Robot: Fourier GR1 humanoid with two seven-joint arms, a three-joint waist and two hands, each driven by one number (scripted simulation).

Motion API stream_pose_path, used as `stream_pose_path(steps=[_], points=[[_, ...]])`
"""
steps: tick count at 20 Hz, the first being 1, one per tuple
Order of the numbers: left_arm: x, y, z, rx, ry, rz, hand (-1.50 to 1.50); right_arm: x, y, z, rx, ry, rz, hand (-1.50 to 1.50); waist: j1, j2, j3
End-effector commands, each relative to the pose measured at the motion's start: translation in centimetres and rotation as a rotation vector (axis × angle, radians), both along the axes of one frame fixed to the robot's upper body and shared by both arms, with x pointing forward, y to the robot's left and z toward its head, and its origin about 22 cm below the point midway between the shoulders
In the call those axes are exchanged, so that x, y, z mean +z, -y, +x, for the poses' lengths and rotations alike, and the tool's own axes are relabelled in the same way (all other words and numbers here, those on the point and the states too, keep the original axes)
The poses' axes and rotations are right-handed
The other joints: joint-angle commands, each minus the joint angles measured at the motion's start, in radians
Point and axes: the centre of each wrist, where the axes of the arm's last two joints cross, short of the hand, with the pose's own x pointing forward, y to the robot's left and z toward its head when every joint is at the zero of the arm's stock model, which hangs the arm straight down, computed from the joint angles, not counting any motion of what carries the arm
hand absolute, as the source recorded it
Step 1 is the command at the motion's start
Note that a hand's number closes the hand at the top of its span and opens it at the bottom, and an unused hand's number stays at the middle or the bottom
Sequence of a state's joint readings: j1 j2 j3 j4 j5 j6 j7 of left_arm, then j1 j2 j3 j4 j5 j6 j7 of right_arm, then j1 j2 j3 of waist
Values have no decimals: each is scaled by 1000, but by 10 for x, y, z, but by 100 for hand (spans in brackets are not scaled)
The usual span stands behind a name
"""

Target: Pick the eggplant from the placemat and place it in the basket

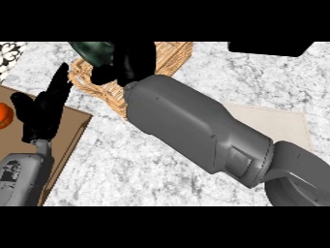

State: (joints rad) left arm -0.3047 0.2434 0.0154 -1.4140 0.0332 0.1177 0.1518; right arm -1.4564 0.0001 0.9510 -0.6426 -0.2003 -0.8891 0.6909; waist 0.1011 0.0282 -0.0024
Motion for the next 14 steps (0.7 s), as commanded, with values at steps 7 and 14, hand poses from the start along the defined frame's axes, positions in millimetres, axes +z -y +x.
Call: stream_pose_path(steps=[7, 14], points=[[2, -11, -3, 16, -16, 20, 0, -15, 19, 29, 89, 304, -678, 150, -10, -8, -3], [4, 5, -7, -14, -22, 11, 0, 7, 15, 34, 74, 355, -772, 150, 2, -7, 0]])
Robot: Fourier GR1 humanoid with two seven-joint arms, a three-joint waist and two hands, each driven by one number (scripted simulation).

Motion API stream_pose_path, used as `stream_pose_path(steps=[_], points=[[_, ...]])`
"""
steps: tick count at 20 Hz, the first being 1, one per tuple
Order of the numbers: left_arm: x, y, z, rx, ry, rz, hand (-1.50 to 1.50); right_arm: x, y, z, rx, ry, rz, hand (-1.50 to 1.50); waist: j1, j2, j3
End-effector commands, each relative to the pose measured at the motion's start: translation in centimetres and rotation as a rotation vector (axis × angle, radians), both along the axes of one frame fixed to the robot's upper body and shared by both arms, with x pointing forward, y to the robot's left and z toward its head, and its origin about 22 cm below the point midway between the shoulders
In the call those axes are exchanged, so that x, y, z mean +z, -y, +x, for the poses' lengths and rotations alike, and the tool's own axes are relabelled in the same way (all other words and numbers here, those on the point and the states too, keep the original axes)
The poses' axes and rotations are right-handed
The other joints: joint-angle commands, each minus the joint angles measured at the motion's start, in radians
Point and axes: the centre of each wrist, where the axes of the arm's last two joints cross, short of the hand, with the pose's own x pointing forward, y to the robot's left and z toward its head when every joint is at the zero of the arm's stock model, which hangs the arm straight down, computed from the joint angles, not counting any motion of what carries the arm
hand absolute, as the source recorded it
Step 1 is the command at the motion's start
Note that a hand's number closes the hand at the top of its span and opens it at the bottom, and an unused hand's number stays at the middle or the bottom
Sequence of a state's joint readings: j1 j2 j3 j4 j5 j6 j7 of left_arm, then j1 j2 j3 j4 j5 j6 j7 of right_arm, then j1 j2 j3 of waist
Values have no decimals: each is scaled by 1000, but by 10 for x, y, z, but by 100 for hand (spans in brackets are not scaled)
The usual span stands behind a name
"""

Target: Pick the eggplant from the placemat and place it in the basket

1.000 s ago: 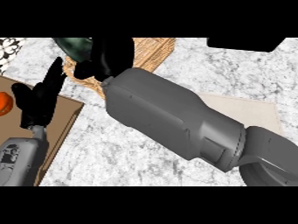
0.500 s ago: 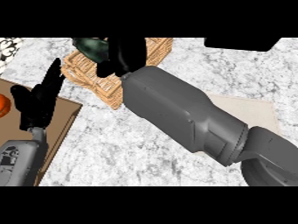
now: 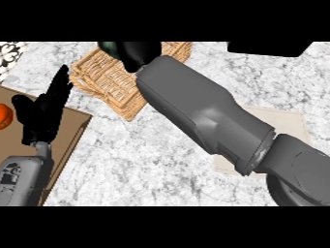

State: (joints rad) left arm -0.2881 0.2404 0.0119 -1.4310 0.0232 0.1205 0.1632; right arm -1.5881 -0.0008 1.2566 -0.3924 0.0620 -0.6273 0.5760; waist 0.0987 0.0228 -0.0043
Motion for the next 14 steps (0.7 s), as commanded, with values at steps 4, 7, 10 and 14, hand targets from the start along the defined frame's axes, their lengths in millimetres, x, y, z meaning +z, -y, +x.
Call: stream_pose_path(steps=[4, 7, 10, 14], points=[[5, -2, 1, -4, 0, -5, 0, 18, -1, 5, -31, 12, -44, 150, 6, 2, 1], [-2, -11, 5, 18, 7, -3, 0, 10, 3, 7, -74, -79, -95, 150, 0, 6, 0], [-2, -1, 2, -12, 7, 4, 0, 2, 7, 8, -103, -179, -151, 150, 9, 7, 0], [2, 8, 6, -22, 9, 8, 0, 9, 9, 12, -103, -244, -184, 150, 17, 11, 0]])
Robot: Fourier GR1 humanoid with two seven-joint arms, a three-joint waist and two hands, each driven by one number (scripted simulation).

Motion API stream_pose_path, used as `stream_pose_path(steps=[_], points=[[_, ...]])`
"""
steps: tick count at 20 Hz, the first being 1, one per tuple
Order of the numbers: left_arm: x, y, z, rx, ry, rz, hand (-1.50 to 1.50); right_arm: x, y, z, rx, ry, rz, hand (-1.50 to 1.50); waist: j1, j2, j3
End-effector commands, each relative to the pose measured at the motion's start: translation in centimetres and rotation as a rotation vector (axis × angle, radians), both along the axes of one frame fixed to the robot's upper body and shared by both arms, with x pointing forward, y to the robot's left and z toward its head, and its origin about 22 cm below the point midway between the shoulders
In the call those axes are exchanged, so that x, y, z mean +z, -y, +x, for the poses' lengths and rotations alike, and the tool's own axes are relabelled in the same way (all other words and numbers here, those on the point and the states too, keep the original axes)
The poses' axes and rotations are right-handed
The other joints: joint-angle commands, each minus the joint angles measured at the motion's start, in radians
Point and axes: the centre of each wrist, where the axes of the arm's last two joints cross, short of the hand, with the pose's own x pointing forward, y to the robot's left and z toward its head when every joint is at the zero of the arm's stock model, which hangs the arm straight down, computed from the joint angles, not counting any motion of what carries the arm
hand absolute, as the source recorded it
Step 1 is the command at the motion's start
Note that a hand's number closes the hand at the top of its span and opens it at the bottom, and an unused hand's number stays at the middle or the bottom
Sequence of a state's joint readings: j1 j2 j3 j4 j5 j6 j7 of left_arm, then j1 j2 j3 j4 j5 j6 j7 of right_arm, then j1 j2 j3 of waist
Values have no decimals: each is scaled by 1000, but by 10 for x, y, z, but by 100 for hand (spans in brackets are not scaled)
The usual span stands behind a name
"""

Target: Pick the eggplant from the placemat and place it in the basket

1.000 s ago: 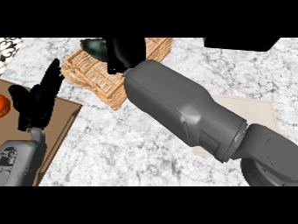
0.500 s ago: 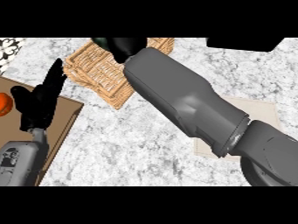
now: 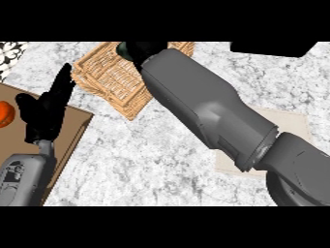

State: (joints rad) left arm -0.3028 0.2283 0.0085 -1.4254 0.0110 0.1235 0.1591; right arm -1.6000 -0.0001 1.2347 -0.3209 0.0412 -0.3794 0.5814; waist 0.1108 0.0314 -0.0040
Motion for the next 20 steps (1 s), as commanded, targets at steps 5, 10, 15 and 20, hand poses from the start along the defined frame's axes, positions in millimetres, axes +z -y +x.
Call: stream_pose_path(steps=[5, 10, 15, 20], points=[[1, -9, 0, -16, 0, 18, 0, -11, 13, 7, -14, -53, -6, 150, 10, 5, 0], [-3, -1, 3, -5, 4, 6, 0, -27, 22, 9, -27, -50, -34, 150, 5, 6, 0], [-11, -3, -10, -25, 7, -5, 0, -36, 32, 14, -55, -58, -91, 150, 21, 5, 0], [4, -13, 2, -12, -11, -20, 0, -39, 33, 13, -48, -69, -109, 150, 6, 5, 1]])
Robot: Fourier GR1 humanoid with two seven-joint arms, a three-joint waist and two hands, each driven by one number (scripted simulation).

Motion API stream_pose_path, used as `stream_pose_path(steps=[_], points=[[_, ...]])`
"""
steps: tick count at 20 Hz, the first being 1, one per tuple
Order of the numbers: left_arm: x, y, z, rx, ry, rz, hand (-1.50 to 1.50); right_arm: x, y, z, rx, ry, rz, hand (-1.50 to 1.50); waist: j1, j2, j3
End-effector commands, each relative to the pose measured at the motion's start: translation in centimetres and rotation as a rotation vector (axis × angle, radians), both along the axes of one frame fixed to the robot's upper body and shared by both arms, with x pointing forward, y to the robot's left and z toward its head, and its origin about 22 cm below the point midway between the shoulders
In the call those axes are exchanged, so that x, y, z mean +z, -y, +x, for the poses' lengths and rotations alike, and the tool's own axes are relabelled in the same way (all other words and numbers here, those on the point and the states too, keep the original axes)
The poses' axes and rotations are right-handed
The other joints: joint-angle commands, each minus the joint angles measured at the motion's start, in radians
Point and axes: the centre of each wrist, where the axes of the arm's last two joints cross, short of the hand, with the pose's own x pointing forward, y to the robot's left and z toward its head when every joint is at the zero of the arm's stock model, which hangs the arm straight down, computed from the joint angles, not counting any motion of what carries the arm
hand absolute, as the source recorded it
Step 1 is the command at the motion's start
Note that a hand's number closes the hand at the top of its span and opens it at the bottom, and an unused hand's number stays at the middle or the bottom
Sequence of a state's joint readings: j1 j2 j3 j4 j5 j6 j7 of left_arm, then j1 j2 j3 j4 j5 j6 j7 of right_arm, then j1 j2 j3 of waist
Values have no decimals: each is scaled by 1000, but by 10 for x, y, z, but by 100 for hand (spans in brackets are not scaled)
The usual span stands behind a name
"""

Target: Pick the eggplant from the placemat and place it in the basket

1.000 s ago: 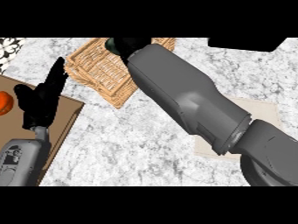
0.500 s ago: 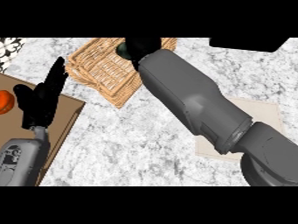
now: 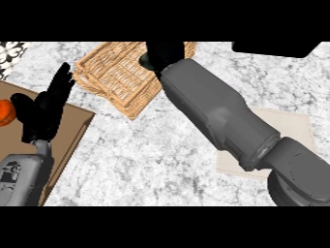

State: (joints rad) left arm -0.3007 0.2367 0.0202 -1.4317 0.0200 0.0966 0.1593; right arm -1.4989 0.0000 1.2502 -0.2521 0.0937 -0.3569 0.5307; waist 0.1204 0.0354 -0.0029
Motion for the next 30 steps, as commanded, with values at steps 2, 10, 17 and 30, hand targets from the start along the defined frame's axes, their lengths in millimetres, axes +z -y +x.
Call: stream_pose_path(steps=[2, 10, 17, 30], points=[[3, 9, 1, -11, 4, 0, 0, 3, 4, 4, -8, -20, -31, 150, 3, 1, 0], [5, -5, 4, -1, 6, -3, 0, -17, 14, 3, -14, -108, -32, 150, 3, 4, 0], [-12, 9, -2, -12, -1, -13, 0, -24, 18, 3, -45, -189, 3, 150, 5, 6, 0], [0, 11, 1, -14, -11, -11, 0, -11, 15, 6, -147, -147, 199, -150, 5, 1, 2]])
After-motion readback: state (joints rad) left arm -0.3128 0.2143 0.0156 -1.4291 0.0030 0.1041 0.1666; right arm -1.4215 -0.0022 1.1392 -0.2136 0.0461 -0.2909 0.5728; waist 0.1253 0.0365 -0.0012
